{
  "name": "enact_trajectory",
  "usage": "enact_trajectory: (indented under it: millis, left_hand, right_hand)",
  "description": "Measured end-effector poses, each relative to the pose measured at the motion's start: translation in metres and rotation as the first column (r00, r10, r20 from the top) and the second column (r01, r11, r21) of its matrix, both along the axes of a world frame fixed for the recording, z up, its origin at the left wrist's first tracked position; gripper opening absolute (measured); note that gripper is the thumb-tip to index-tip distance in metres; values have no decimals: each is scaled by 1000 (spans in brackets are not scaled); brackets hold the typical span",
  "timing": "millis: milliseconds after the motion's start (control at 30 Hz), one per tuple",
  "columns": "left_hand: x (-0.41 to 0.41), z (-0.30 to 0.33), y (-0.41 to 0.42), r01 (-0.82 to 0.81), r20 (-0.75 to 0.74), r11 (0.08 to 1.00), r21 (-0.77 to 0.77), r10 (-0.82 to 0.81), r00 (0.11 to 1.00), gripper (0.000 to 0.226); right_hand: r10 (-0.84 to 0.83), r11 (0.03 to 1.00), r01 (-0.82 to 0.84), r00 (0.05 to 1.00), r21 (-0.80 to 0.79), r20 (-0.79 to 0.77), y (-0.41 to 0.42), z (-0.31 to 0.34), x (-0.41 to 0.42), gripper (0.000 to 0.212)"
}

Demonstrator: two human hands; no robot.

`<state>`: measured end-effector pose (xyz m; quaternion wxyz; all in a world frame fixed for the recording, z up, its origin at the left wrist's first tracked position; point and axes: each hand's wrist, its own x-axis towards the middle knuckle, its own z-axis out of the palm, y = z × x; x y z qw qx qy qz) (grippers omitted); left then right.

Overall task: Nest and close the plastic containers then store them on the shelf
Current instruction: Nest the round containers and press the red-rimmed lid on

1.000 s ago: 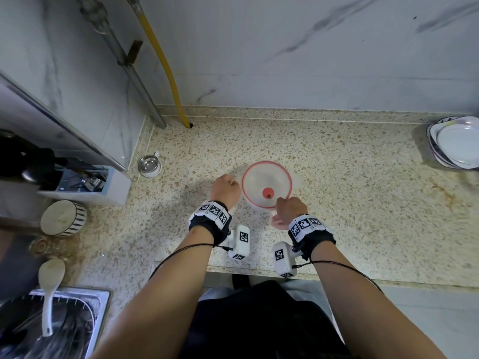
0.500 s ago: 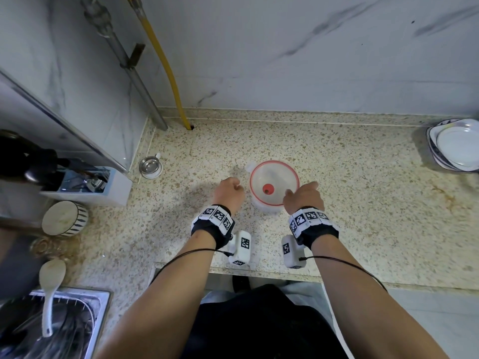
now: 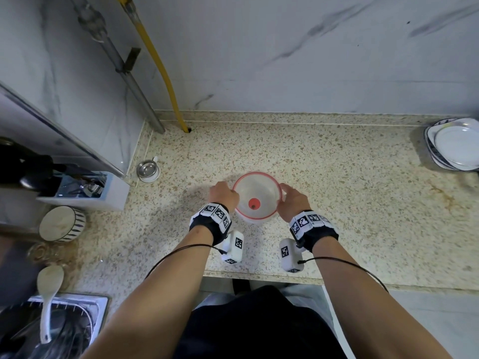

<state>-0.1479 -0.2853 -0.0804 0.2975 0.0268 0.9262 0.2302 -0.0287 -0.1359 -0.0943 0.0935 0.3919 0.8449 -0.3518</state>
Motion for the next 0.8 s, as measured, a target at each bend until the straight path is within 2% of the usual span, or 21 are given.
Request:
enact_trajectory:
  millis: [100,300,467,600,800]
  left_hand:
    - [3,-2,-4,52,46,998,-24,-51,998,34]
    - [4,-2,-9,125,109,992,-20,-122,987,32]
    - [3,-4,-15,115,153,992,48,-121,981,33]
    - [8,-4,-17,97,167,994,55,-105,980,32]
    - [14,-4,-19,90,150,993,80,-101,984,22]
  right_hand:
    - [-17,999,16,1000,-52,-21,-1,2,1,53]
    - [-11,1000,11,1000,-2,9,-6,4,-4,57]
    - [-33,999,33,998,-7,45,-1,5,-4,62]
    - [-84,994,87,996,-70,39,-2,4,-7,62]
    - [-80,991,86,995,-106,62,1,8,-7,62]
